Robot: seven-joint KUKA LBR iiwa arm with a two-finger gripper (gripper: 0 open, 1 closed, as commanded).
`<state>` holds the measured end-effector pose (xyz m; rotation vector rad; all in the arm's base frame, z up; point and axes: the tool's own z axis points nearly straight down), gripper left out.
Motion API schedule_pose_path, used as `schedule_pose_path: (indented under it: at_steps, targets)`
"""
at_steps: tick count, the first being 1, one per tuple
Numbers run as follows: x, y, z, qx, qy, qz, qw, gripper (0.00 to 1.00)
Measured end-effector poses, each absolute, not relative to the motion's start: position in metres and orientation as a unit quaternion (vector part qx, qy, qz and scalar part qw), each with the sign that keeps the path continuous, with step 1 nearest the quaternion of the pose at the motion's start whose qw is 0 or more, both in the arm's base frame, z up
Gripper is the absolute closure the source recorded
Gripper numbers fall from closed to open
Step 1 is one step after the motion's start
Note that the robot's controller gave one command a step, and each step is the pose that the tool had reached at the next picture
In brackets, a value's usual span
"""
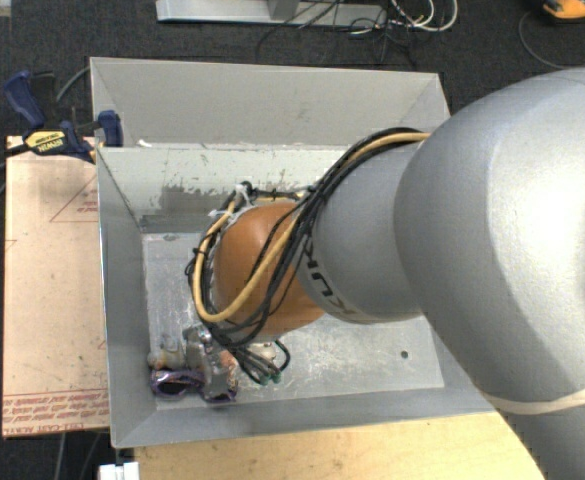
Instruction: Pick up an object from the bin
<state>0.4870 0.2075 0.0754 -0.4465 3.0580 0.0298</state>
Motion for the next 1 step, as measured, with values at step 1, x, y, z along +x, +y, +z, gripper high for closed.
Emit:
schedule_pose_path:
  at_steps: [1]
  targets:
    - [0.4869, 0.2075, 0.0754, -0.145, 0.989, 0.010, 0.025, 1.00]
